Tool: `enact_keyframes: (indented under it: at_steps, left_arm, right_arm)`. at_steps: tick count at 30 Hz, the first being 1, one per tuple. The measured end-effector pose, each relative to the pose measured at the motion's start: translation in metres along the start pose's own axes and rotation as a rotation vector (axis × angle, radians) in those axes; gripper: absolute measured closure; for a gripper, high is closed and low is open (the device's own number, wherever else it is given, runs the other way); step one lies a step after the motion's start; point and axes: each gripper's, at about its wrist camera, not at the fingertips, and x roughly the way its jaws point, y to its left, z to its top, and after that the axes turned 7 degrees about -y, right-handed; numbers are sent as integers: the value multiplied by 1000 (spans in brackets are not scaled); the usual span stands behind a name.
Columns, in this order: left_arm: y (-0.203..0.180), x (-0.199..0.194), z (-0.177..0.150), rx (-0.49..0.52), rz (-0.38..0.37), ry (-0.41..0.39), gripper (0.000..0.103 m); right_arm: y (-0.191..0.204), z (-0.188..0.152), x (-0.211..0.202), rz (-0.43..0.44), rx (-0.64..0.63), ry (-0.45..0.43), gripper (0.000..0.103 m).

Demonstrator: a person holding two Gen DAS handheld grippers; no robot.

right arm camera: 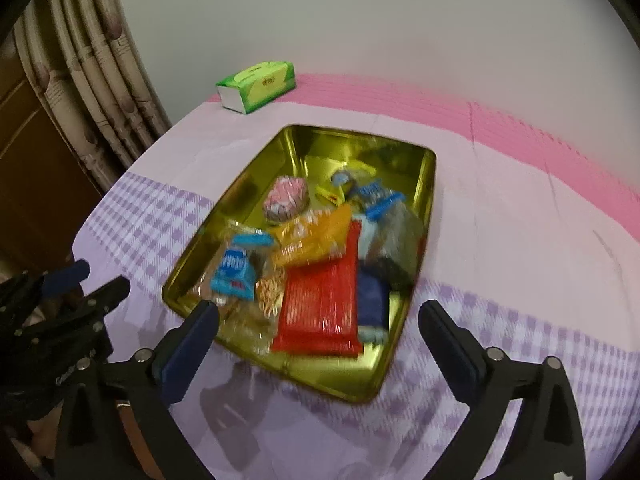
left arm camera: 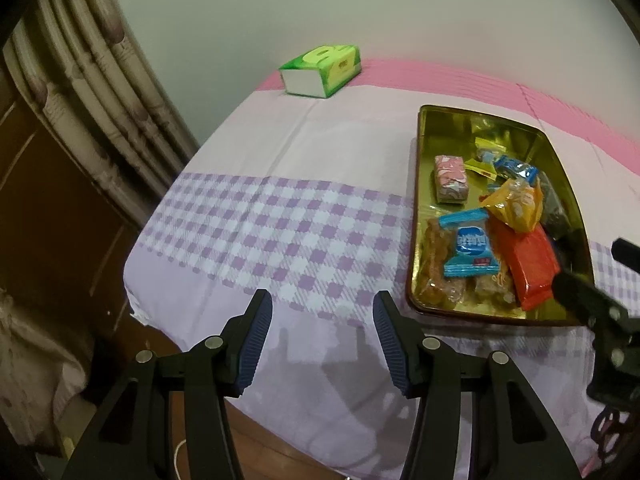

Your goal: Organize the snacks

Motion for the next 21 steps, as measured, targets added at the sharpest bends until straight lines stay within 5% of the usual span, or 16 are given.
enact_keyframes:
  at_steps: [21]
  left_arm:
    - [-11, -5, -2, 40, -9, -10, 48]
  right_arm:
    - [-1, -26, 4, -48, 19, 75, 3]
